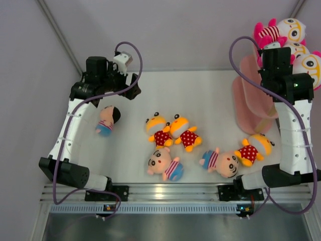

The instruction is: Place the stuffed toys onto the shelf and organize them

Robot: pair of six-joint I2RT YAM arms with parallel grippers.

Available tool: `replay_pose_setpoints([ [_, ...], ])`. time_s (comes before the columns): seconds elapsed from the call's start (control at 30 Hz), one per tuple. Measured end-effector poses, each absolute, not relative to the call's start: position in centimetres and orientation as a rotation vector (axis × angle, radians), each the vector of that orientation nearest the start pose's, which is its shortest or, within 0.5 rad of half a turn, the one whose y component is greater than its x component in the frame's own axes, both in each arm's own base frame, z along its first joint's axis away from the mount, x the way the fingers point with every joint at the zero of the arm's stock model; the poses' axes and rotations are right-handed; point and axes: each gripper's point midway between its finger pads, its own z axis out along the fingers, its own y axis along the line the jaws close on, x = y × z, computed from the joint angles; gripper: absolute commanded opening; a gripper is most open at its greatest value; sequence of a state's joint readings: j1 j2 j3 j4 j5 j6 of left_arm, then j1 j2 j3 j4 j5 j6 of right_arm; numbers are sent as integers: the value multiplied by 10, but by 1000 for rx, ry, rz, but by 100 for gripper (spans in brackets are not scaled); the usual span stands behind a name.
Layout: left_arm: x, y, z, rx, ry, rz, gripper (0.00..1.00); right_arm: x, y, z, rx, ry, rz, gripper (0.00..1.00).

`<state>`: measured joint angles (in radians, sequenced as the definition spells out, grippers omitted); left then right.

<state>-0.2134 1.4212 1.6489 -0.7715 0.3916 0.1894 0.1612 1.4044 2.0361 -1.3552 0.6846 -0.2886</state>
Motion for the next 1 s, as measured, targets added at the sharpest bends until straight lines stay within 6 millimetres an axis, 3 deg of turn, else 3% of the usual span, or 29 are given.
replay_pose_setpoints([
  [0.1, 369, -142, 328, 648, 2000, -433, 98, 277, -81, 404, -134, 2231, -862, 24],
  [0.23, 369, -142, 326, 649, 2004, -433, 98, 277, -82, 404, -141, 2233, -868, 40],
  [0.53, 369, -142, 323, 653, 2009, -434, 98, 277, -83, 406, -146, 2231, -871, 57],
  [0.8, 369, -143, 321, 657, 2015, -443, 98, 277, -76, 423, -144, 2172, -852, 62],
  [1.0, 369, -143, 318, 657, 2025, -445, 98, 278, -72, 423, -160, 2166, -847, 64],
])
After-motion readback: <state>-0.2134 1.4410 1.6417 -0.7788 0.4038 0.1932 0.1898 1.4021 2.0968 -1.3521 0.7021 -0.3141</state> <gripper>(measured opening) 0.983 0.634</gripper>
